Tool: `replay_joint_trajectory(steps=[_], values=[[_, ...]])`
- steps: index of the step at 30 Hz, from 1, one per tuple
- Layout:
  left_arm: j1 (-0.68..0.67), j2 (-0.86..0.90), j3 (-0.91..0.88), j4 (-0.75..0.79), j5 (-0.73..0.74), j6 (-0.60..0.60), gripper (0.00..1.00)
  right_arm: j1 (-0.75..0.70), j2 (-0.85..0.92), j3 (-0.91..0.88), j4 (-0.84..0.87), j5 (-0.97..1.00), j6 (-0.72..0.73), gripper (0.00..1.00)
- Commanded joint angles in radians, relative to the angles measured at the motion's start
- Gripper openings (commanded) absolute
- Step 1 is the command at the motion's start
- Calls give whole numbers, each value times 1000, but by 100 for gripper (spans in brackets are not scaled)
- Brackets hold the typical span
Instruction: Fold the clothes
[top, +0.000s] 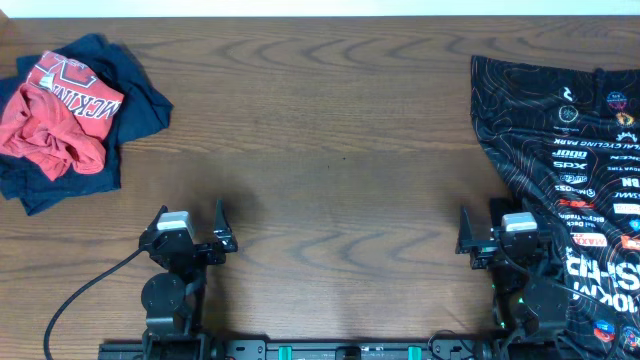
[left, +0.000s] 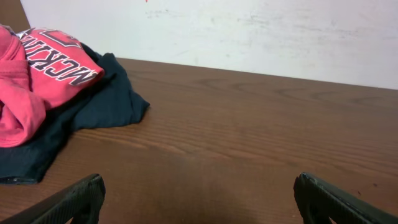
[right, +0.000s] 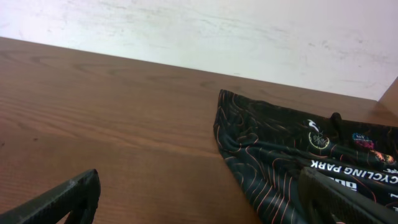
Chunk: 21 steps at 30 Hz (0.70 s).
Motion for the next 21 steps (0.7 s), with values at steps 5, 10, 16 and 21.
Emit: replay_joint_trajectory(steps=[5,10,16,21], values=[[8,1,-33,-4,-13,13,98,10,-6,-5,-2,-10,101,99],[8,1,-33,-7,-12,13,98,10,13,-5,-5,-9,198,99],[8,1,-33,-7,0,12,98,10,189,-2,-8,-8,210,99],[8,1,-33,-3,12,-23,98,8,380,77,-34,5,206,99]])
